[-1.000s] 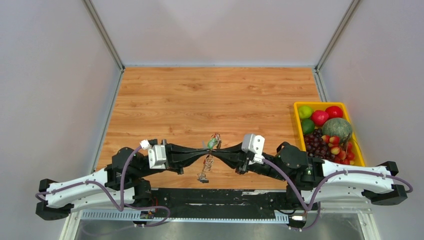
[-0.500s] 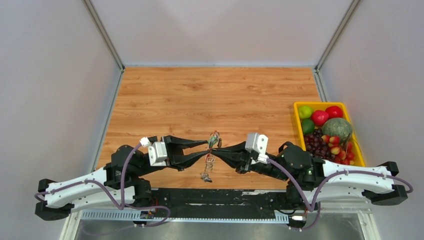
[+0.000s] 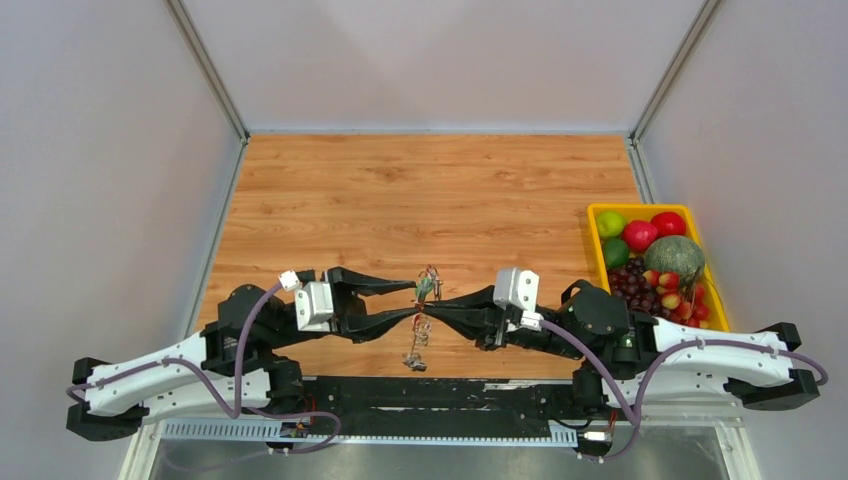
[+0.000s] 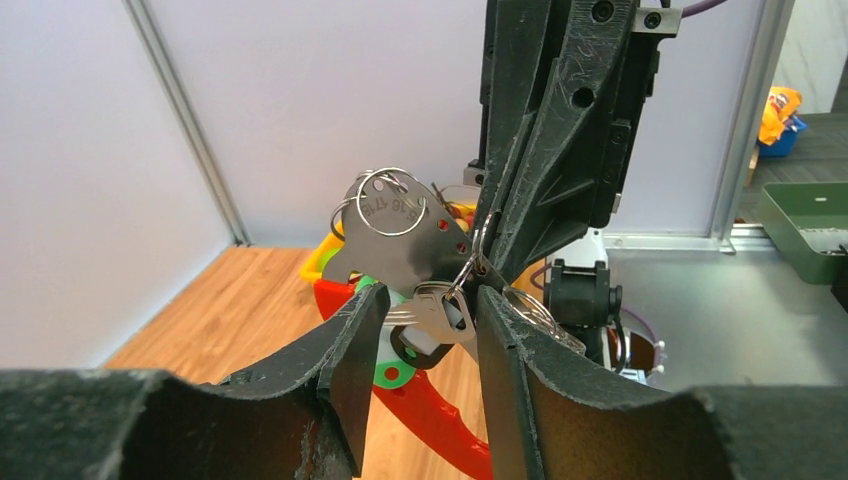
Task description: Put the keys on the keyring
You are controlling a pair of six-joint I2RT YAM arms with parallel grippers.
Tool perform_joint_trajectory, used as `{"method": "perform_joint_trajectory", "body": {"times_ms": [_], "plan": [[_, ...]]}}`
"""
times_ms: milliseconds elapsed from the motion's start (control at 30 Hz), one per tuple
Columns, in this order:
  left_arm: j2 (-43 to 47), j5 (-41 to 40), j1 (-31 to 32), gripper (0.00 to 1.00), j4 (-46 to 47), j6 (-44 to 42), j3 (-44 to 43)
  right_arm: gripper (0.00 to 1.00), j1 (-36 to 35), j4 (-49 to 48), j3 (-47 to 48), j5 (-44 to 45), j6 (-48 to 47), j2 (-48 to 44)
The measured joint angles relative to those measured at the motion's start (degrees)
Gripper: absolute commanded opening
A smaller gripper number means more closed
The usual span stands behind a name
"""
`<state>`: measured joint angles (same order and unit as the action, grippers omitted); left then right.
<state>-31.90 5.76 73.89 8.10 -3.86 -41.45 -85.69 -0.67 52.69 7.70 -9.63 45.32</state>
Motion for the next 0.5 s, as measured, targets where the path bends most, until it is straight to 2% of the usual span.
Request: {"method": "perform_joint_trajectory", "body": {"times_ms": [233,500], "plan": [[-0.5,3.1,0.0,0.49,-2.4,0.3,-1.7,0.0,0.0,4.6,2.7,-2.3,-1.0,0.8],[-1.1,5.9,0.0,0.44,-6.4,1.0,-3.5,0.0,-0.1,9.5,5.0,-4.6,-1.6,1.6]]}}
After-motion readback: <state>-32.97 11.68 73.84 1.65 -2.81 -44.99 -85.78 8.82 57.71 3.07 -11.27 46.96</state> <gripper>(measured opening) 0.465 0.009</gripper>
